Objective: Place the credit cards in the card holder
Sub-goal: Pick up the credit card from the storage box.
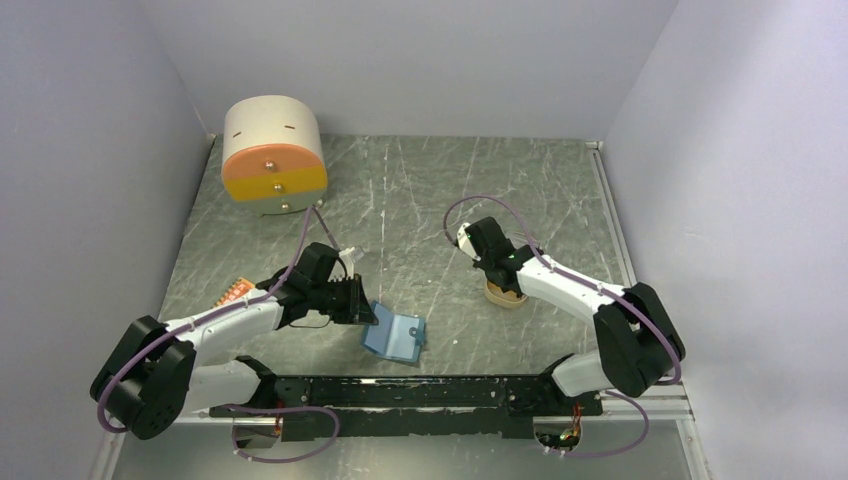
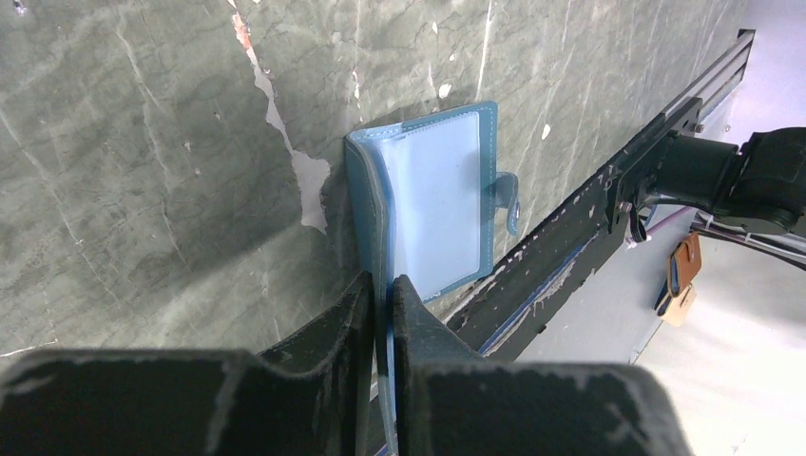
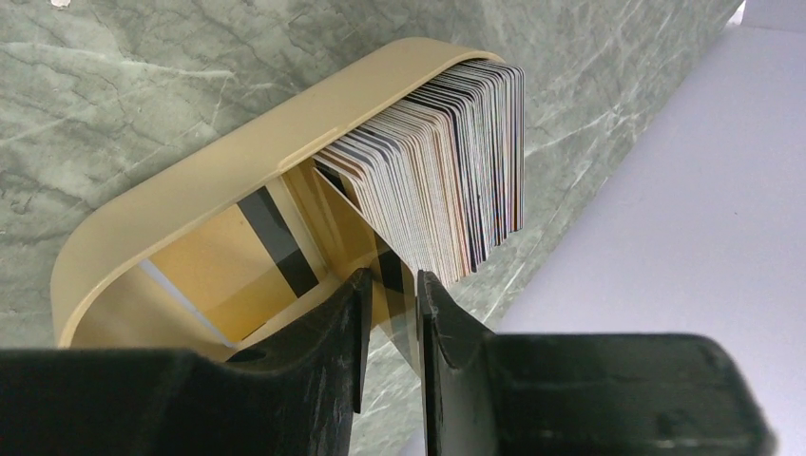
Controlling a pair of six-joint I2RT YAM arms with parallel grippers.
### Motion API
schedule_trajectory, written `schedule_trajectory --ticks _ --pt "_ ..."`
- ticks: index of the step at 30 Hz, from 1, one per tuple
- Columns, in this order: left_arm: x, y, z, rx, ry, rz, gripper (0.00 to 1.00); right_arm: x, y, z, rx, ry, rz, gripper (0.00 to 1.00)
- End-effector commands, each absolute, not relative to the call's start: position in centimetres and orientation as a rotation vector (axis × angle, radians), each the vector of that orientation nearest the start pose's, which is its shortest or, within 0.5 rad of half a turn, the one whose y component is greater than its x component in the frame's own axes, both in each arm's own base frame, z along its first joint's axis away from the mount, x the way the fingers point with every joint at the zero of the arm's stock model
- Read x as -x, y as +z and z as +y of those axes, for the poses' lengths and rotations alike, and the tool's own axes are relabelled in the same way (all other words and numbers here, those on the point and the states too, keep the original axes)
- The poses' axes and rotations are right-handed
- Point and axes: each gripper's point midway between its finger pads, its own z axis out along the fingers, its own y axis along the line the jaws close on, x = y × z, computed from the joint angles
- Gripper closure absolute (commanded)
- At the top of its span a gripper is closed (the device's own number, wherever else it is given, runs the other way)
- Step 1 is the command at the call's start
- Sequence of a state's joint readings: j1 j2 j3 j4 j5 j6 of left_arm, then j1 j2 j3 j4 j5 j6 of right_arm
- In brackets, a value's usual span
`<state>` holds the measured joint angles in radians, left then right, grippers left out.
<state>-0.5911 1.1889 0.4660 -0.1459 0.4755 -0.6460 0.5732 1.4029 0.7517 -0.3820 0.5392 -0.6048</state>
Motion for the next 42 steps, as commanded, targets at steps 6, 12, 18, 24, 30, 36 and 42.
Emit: schedule_trajectory --ticks 6,12,18,24,30,36,42 --pt "-16.6 6.5 -24.0 -0.176 -1.127 2.585 0.84 -30.7 9.8 6.4 1.173 -0.700 2.195 0.84" --pt "-16.7 6.2 -23.8 -0.149 -1.109 2.591 0.85 -28.4 8.9 8.1 1.240 -0.508 2.294 1.00" --pt "-17.5 6.6 -23.4 -0.045 -1.076 2.557 0.91 -27.2 10.3 9.4 1.218 -0.377 2.301 1.00" --pt "-18.6 7.5 -23.7 0.082 -1.126 2.474 0.91 -28.3 13.9 11.9 1.005 -0.242 2.326 1.00" --pt "-18.5 6.5 -24.4 0.152 -1.195 2.482 0.85 -30.2 17.7 13.9 0.624 -0.129 2.333 1.00" --pt "-18.4 5.5 -23.7 0.160 -1.121 2.534 0.74 -28.5 18.8 20.5 0.371 0.393 2.366 1.00" --pt "-18.8 5.5 -22.1 0.153 -0.981 2.536 0.67 -24.2 18.2 28.2 0.235 0.864 2.294 1.00"
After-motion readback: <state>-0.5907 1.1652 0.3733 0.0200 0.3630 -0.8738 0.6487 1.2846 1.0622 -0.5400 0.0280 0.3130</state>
